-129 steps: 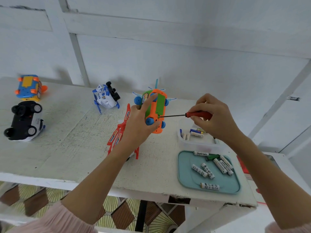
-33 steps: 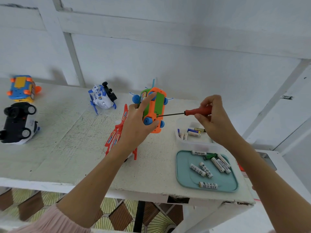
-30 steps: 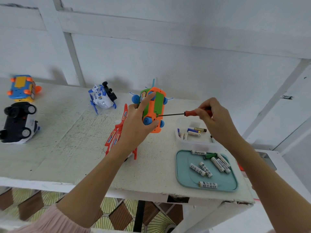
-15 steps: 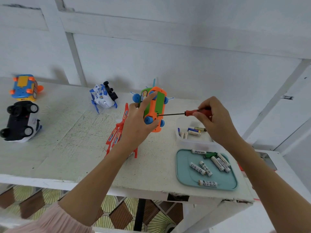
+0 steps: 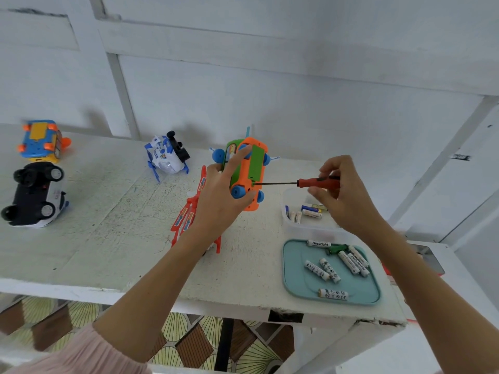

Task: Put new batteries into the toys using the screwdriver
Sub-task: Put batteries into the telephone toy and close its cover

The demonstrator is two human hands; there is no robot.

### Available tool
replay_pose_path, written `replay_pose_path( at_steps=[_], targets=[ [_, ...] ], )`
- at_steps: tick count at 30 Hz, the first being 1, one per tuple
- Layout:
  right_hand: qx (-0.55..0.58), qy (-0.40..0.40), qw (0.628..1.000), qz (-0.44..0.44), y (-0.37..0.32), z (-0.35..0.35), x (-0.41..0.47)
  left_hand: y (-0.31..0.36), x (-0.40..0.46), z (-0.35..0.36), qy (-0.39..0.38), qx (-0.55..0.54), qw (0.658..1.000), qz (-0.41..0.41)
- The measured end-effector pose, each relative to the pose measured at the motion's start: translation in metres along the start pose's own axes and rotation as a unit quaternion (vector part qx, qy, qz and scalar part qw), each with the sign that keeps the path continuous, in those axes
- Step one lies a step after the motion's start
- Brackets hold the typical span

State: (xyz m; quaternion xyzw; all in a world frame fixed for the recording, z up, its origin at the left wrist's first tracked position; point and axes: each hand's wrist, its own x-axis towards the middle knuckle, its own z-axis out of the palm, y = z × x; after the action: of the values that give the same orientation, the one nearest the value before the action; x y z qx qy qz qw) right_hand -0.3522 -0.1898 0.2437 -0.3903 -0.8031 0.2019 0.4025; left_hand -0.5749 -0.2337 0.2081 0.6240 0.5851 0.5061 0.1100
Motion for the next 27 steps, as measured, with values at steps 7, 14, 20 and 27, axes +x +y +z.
replay_pose_path(
  at_steps=[7, 14, 20, 27],
  targets=[
    [-0.026, 0.001, 1.000, 0.004, 0.0010, 0.0024, -0.0002, -0.0001, -0.0007, 0.0003, 0.003, 0.012, 1.000, 0.006],
    [-0.073, -0.007, 0.997, 0.006, 0.0039, 0.0033, 0.0013, -0.0033, 0.0000, 0.0013, -0.001, 0.024, 1.000, 0.008],
    [-0.085, 0.000, 0.996, -0.006, 0.0057, 0.0013, 0.0024, -0.0050, 0.0009, 0.0030, 0.001, 0.030, 0.999, 0.016],
    [-0.077, 0.006, 0.996, -0.034, 0.0077, 0.0040, 0.0004, -0.0068, 0.0022, 0.0064, 0.013, 0.012, 1.000, 0.023]
  ],
)
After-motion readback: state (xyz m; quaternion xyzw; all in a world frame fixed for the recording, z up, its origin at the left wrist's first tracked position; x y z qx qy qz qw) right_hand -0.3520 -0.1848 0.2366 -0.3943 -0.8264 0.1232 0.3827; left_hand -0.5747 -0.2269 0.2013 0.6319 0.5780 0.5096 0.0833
